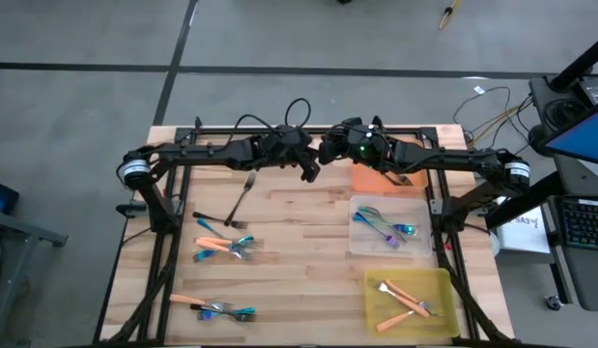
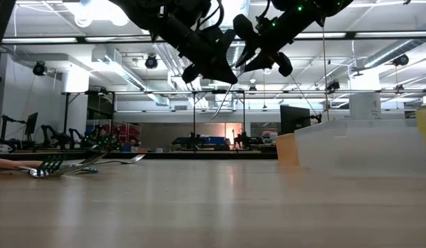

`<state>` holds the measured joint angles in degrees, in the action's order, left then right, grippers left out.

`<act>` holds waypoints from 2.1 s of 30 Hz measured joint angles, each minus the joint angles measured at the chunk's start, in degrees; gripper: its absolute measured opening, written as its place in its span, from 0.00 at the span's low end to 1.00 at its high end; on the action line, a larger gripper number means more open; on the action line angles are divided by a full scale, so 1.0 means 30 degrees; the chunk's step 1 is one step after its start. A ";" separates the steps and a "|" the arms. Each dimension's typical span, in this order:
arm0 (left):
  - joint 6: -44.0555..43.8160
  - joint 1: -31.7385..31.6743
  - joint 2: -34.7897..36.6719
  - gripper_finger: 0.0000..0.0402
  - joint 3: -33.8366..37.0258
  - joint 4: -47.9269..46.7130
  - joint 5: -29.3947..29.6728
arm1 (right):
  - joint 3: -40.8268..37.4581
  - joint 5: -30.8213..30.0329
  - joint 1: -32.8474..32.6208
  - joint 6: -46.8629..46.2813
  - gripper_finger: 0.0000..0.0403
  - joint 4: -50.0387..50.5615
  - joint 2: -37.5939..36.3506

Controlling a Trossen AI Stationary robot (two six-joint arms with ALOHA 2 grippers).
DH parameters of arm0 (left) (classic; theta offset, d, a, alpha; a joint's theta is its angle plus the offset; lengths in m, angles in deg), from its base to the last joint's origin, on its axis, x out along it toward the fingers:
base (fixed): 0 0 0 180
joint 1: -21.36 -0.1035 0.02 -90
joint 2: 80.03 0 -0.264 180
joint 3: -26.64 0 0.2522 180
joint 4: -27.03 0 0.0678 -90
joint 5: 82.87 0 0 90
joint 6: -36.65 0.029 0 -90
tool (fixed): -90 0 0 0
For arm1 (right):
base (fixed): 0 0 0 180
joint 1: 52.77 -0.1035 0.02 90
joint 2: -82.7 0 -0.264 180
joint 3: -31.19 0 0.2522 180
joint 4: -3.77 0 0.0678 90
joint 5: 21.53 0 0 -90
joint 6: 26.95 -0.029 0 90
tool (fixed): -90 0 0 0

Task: Sort silverware by color (type)
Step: Put the black fork into the orange bin

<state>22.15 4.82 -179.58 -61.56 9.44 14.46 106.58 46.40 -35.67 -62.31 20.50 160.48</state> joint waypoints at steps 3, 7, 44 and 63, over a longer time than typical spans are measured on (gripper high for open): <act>0.0007 0.0015 0.0000 0.00 -0.0006 -0.0001 -0.0007 | 0.0000 0.0010 0.0036 0.0200 0.11 0.0007 0.0000; -0.0001 0.0015 0.0000 0.00 -0.0006 0.0120 0.0007 | 0.0000 -0.0066 0.0051 0.0657 0.03 0.0051 0.0000; 0.2149 0.0357 0.0000 0.39 0.0081 -0.5946 -0.0816 | 0.0000 -0.0140 0.5465 0.8187 0.02 1.0158 -0.4747; 0.1515 0.0372 0.0000 0.39 0.0103 -0.7425 -0.0634 | 0.0611 -0.5143 0.5894 1.6809 0.02 1.7833 -0.1509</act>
<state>26.69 5.94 -179.58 -61.25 -12.84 12.56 108.41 30.97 -17.99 -11.88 74.00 155.95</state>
